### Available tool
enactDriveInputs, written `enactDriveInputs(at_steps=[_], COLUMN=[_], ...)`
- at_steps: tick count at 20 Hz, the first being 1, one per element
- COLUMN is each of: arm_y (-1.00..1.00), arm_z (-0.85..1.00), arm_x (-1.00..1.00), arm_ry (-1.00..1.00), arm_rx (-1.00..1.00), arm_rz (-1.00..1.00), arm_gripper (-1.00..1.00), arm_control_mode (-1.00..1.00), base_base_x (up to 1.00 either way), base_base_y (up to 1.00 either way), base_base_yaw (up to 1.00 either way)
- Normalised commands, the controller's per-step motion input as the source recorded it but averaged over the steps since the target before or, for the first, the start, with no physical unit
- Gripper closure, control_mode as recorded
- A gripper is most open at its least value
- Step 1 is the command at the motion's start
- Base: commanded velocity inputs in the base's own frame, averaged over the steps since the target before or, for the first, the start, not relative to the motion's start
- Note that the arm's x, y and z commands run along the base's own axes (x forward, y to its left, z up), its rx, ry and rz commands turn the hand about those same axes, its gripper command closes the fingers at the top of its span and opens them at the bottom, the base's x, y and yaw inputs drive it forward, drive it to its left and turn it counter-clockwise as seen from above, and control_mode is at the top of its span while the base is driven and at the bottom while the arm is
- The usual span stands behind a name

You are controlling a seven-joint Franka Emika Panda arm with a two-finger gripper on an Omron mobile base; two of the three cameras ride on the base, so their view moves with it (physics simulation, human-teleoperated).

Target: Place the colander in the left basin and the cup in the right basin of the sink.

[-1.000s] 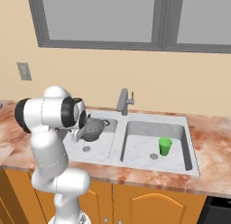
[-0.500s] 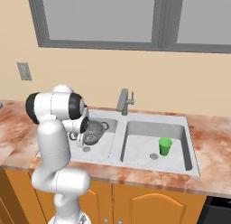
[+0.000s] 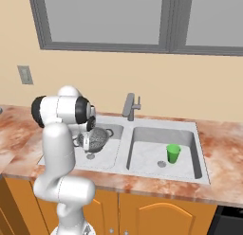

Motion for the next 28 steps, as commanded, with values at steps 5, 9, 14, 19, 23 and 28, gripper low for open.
enactDriveInputs(at_steps=[5, 9, 14, 19, 23, 28], arm_y=[0.27, 0.15, 0.19, 0.27, 0.13, 0.00], arm_z=[-0.14, -0.19, -0.37, -0.45, -0.06, 0.00], arm_x=[-0.15, -0.10, -0.12, -0.05, 0.00, 0.00], arm_ry=[0.15, 0.07, 0.01, 0.00, 0.00, 0.00], arm_rx=[0.02, 0.07, 0.01, -0.04, 0.01, 0.00], arm_rz=[0.03, 0.00, 0.00, 0.00, 0.00, 0.00], arm_gripper=[1.00, 1.00, 1.00, -1.00, -1.00, -1.00], arm_control_mode=[-1.00, -1.00, -1.00, -1.00, -1.00, -1.00], base_base_x=[0.00, 0.00, 0.00, 0.00, 0.00, 0.00], base_base_y=[0.00, 0.00, 0.00, 0.00, 0.00, 0.00], base_base_yaw=[0.00, 0.00, 0.00, 0.00, 0.00, 0.00])
